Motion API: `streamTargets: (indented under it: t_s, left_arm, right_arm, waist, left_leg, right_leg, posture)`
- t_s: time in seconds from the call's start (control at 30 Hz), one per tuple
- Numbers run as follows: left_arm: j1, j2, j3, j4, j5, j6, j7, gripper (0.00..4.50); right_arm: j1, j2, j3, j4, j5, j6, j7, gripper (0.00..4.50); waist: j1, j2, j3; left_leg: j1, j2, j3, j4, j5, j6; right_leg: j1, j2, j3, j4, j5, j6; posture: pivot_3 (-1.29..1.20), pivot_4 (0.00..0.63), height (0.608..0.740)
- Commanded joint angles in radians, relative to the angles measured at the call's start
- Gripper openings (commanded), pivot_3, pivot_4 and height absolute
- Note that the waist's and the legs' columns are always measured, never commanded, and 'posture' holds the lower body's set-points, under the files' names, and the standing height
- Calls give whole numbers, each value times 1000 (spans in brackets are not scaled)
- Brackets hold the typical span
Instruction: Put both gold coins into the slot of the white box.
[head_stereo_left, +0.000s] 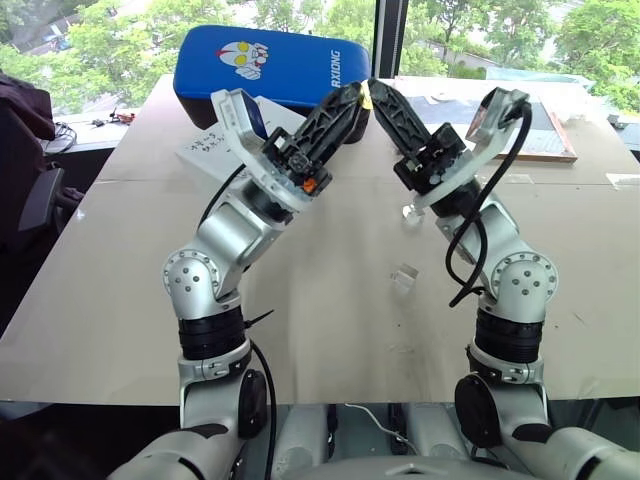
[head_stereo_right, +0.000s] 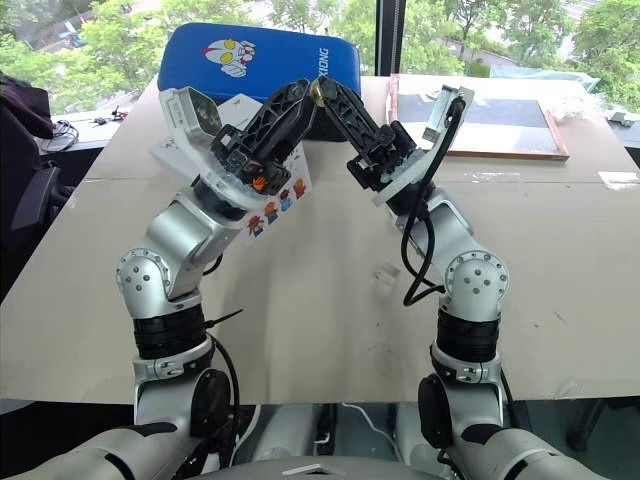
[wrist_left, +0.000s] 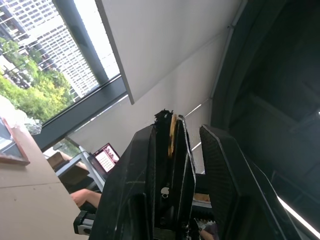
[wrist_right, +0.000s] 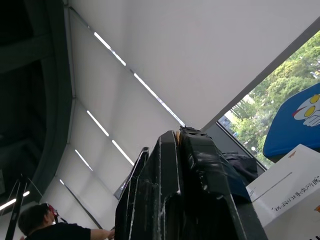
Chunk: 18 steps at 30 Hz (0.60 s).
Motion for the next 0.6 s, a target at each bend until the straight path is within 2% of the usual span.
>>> streamTargets:
  t_s: [0.03,0.27,0.4,0.43,0.6]
  left_arm:
    - [2,10,-14,-46,-24,-17,-18,1378]
    - [3,17,-36,-46,-25,-25,-27,1378]
    - [4,20,-44,-45,-25,-33,-30,264]
    - [5,21,-44,-45,-25,-34,-31,122]
    - [10,22,-47,-51,-26,-41,-31,122]
  right_arm:
    - [-30,3,-1,-19,42,-22,-13,0]
    - [-22,-11,18,-35,62,-11,-9,0]
    - [-19,-18,28,-38,69,-9,-9,0]
    - [-18,-19,30,-38,69,-10,-9,0]
    - [-16,-26,37,-37,71,-9,-6,0]
  waist:
    - [0,0,0]
    - [0,0,0]
    - [0,0,0]
    - [0,0,0]
    - [0,0,0]
  left_leg:
    - [0,0,0,0,0,0]
    - [0,0,0,-1,0,0]
    - [0,0,0,-1,0,0]
    - [0,0,0,-1,0,0]
    - [0,0,0,-1,0,0]
  right_leg:
    - [0,0,0,0,0,0]
    - [0,0,0,-2,0,0]
    - [0,0,0,-2,0,0]
    - [0,0,0,-2,0,0]
    - [0,0,0,-3,0,0]
  posture:
    - [0,150,740]
    - [0,150,740]
    - [0,150,740]
    - [0,150,740]
    - [0,150,740]
